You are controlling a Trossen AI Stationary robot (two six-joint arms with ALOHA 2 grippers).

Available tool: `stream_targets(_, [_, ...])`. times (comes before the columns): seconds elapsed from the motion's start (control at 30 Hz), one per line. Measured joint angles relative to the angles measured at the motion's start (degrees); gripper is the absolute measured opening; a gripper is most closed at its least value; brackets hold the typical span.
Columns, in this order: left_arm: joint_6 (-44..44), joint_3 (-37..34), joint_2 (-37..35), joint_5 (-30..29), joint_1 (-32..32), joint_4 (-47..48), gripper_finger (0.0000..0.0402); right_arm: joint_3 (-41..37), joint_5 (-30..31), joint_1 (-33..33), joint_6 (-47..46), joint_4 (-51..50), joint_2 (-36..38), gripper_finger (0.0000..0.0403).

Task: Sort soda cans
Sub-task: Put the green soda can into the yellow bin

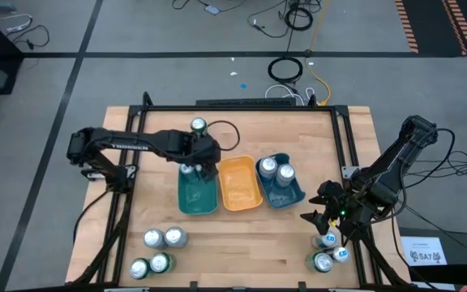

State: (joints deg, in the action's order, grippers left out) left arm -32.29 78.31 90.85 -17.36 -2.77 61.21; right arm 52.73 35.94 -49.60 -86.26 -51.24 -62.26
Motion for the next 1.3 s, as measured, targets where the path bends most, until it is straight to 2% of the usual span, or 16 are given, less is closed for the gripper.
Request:
stream_targets(0.13, [-7.5,0.0,0.0,-3.7,-4.4,4.0,0.0318,0.0,0.0,0.0,0.0,0.0,0.0,0.0345])
stream_targets(0.27, [-8.9,0.0,0.0,-4.2,-8.3,5.7,0.0318,0.0,0.2,0.0,0.0,0.0,0.0,0.0345])
stream_targets(0.57, [-5.7,0.0,0.0,-4.4,-13.8,5.3,0.0318,0.0,0.8,0.0,-0.1,0.0,0.0,0.0345])
stream_targets(0.97, [-0.3,0.0,0.0,-3.7,-17.2,4.5,0.0318,0.0,3.1,0.0,-1.8,0.1,0.0,0.0345])
stream_targets(1.3, [5.0,0.0,0.0,-0.5,-20.2,-1.5,0.0318,0.0,3.1,0.0,-3.1,0.2,0.0,0.0345])
